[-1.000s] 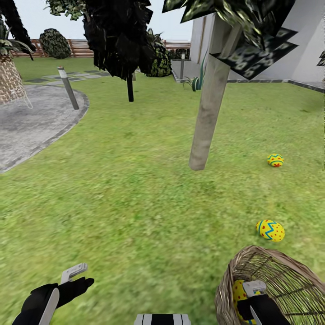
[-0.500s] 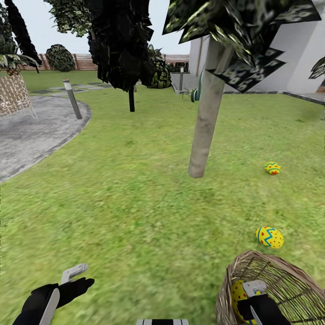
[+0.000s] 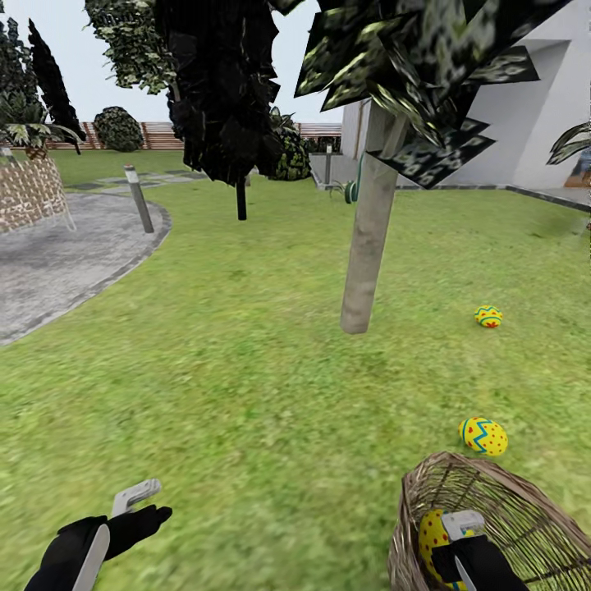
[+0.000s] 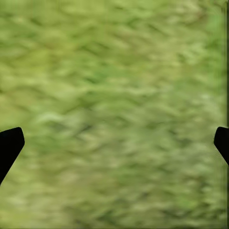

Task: Take the three Easter eggs out of the wicker basket on the lawn in the garden, then place them on the lawn next to a single tree (choose any tree) so that all three eggs are next to the same tree and none are left in the basket.

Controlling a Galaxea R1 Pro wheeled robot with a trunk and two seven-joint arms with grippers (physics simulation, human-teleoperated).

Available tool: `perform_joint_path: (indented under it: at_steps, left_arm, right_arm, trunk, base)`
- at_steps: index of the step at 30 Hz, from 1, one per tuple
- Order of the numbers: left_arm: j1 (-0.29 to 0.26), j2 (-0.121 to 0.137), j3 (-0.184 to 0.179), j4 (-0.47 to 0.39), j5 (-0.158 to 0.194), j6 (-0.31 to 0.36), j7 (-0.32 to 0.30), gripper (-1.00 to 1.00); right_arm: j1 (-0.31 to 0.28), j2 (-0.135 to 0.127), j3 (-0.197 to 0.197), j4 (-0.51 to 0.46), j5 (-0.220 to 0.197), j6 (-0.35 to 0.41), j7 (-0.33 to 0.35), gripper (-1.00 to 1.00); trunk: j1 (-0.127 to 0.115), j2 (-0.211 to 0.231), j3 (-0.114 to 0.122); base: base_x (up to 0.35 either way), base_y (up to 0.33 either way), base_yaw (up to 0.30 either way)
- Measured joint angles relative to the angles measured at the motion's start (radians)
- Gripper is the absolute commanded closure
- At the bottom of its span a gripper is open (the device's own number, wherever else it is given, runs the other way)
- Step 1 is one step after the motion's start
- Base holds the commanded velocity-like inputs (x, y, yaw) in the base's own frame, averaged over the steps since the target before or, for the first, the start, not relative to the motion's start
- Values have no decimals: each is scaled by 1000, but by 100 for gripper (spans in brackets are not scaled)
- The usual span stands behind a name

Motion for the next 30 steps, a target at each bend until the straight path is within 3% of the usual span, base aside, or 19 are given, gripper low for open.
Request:
perform_joint_path:
  at_steps: [30]
  left_arm:
    - [0,-2,-2,26,0,0,-1,-100]
  right_arm:
    - [0,-4,-3,14,-3,0,0,100]
  trunk:
    - [-13,7,116]
  base:
    - [-46,-8,0]
